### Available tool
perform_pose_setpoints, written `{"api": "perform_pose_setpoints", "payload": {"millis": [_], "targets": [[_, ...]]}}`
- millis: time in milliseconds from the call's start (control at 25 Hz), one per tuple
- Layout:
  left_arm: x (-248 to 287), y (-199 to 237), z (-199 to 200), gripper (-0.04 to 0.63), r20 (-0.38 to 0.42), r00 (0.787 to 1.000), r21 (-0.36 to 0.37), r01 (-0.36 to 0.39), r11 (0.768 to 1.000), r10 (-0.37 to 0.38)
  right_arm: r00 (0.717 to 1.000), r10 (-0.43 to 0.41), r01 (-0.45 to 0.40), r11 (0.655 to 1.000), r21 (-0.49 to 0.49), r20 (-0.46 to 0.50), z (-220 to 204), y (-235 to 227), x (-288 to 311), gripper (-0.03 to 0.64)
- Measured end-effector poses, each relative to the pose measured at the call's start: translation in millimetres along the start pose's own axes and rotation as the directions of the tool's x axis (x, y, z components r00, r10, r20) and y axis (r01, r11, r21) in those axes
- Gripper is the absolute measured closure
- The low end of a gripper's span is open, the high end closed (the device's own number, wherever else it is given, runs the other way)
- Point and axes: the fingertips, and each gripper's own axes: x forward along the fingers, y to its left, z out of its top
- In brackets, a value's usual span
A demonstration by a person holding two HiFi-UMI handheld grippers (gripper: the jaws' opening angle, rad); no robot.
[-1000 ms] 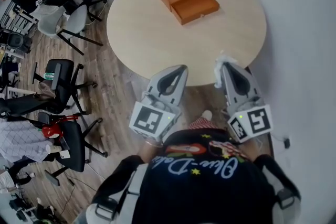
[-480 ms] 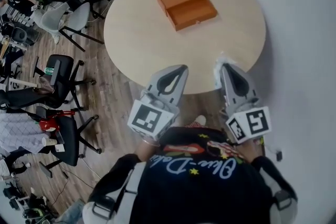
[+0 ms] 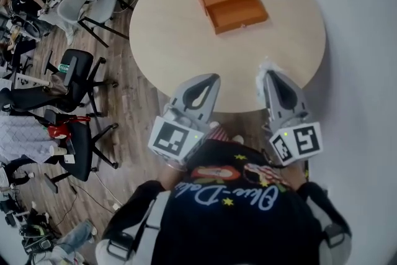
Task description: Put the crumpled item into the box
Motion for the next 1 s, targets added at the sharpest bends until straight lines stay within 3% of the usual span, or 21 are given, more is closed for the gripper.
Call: {"api": "perform_pose_setpoints", "payload": {"millis": [200,520,1000], "targets": [[0.9,22.3,-7.3,0.603,-0.007,0.999,0.001,-0.042,0.999,0.042,0.999,0.035,-0.035,0.999,-0.005,0.004,-3.9,1.9,23.8,0.615],[34.6,55.2,6.3,0.603,0.031,0.998,0.006,-0.056,0.998,0.056,0.999,0.04,-0.04,0.998,-0.039,-0.005,5.6,-21.4,66.7,0.616],[78.0,120.3,-3.3,0.603,0.029,0.996,-0.028,-0.086,0.996,0.087,0.998,0.041,-0.045,0.996,-0.08,-0.053,-3.5,-52.5,144.6,0.616]]}}
